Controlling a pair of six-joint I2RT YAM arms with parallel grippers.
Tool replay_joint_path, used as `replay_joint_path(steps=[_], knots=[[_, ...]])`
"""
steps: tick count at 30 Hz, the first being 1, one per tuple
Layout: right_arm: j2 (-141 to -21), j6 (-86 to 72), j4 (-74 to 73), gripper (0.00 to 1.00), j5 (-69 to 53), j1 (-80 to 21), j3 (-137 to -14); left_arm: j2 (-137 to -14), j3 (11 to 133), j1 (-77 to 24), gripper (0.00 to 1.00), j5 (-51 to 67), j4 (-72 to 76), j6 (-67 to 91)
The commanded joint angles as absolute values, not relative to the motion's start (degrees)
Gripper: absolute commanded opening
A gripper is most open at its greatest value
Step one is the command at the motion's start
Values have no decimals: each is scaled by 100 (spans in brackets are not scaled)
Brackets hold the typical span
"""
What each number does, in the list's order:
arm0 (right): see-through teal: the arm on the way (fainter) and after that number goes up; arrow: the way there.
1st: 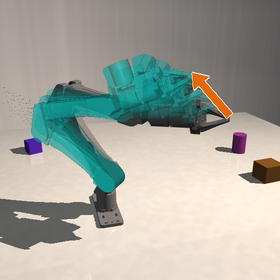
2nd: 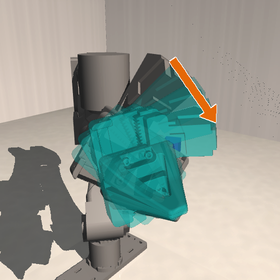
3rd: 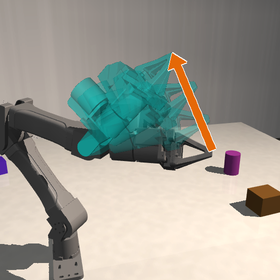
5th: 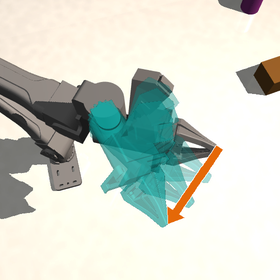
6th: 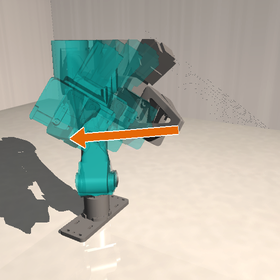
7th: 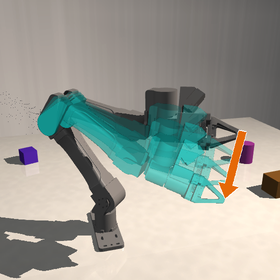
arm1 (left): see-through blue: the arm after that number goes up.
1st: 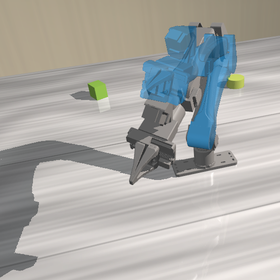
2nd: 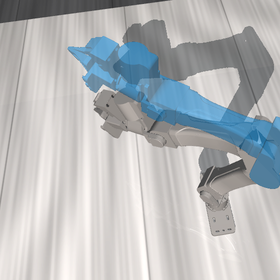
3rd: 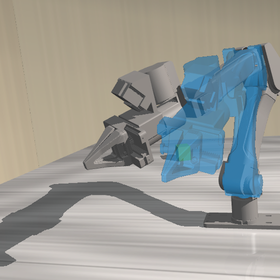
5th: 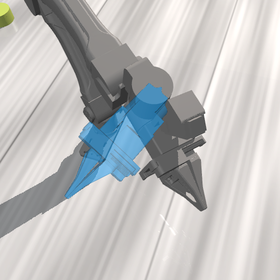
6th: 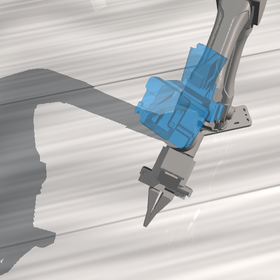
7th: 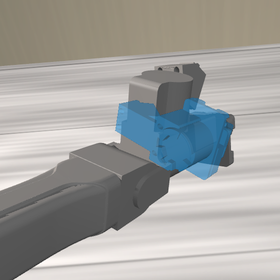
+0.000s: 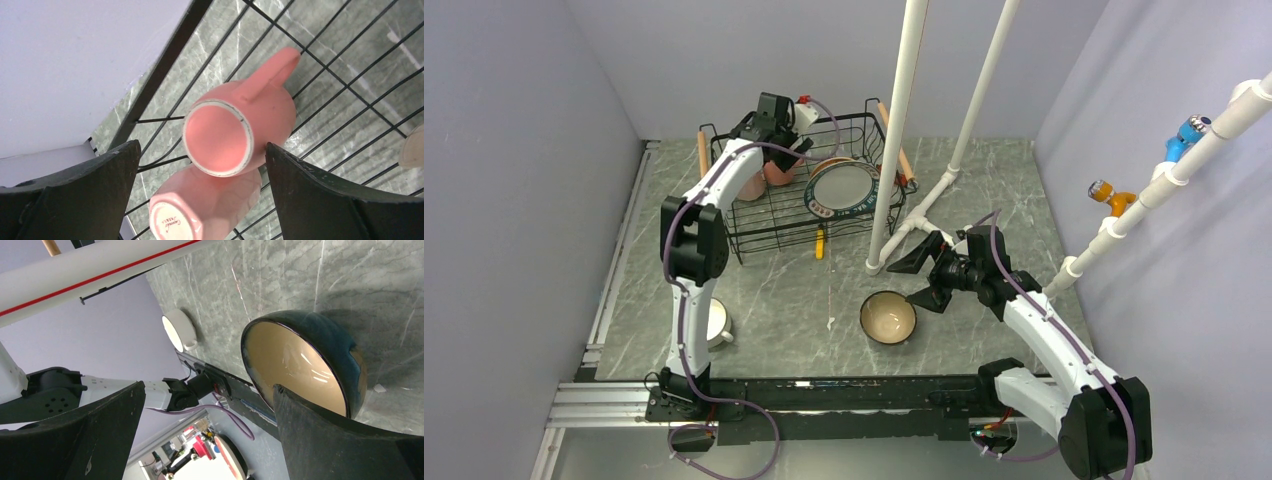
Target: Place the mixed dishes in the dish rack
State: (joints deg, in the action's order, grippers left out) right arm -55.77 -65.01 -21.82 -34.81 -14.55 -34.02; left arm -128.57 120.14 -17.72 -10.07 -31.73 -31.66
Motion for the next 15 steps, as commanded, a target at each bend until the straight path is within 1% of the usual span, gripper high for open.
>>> replay_joint_path(steps=[1,5,8,15], knots=[[-5472,-6557,-1987,99,-3542,-1435,-3402,-12314,11991,-1769,99,-1135,-2809,-2953],[-5467,-6506,-1959,99,-3539,-1433,-3379,-12246,12089,-1774,99,-889,-3090,-2719],[-5496,-6320,-1947,99,-3518,-1433,-3408,-12005,12000,-1784,99,-481,-3226,-2523],[-5820,-4795,-2530,99,-3163,-1434,-3830,-11084,11698,-1793,99,-192,-3476,-1742]])
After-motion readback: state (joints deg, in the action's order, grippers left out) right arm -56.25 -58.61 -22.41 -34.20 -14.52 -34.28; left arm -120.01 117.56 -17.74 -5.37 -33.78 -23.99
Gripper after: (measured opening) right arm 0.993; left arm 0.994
